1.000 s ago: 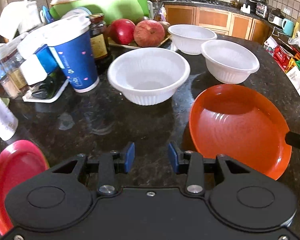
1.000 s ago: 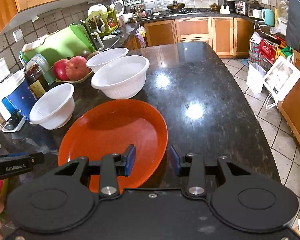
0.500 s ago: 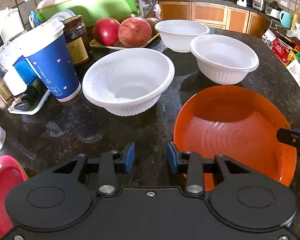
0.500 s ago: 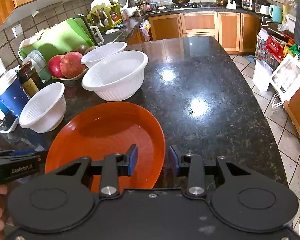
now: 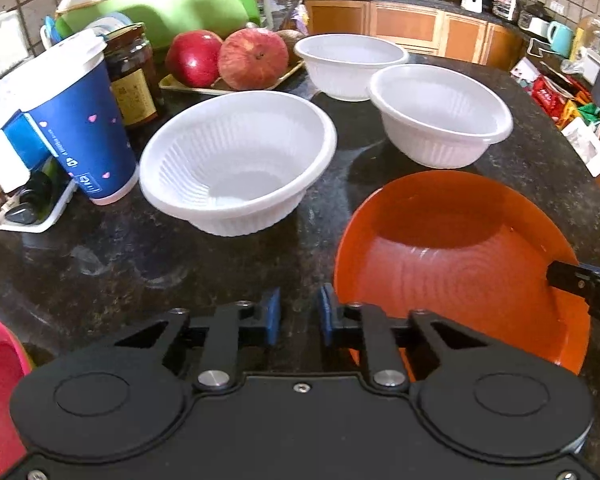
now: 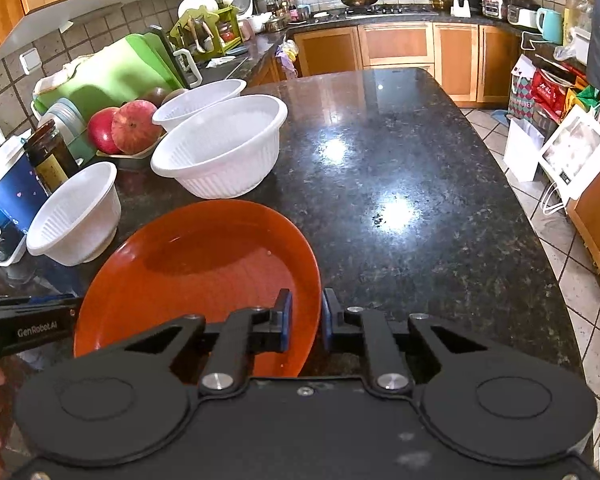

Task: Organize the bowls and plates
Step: 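Close both grippers on the rim of the orange plate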

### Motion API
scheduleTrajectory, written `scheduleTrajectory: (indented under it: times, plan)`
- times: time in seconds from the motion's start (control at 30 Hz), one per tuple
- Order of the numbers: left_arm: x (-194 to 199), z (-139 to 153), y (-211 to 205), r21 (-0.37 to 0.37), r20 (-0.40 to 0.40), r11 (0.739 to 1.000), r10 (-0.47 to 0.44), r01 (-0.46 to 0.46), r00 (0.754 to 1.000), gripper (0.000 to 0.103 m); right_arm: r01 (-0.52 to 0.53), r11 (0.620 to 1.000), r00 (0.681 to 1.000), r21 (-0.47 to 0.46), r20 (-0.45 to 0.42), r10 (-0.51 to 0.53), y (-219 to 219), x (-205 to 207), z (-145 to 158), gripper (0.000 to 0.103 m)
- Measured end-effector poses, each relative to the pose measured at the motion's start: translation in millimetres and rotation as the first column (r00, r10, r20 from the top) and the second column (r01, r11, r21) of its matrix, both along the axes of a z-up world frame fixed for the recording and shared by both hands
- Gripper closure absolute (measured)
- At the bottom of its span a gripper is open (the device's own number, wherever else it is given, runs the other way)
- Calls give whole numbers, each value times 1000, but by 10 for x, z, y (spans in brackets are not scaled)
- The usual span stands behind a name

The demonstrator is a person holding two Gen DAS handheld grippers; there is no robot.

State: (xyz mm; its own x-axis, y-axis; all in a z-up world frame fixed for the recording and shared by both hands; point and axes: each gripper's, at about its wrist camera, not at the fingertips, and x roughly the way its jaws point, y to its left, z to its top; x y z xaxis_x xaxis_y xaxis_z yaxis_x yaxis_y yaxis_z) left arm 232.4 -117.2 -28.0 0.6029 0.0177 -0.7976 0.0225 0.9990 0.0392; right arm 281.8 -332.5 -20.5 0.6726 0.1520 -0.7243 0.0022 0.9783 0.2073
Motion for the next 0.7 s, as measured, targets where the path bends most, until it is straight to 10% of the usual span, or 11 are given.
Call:
scheduleTrajectory:
  times: [0.7]
  plan:
    - [-162,110,114,-33,28,999,-37,38,999,73,-4,1000,1000,27,3,4,-37,-83,-3,87]
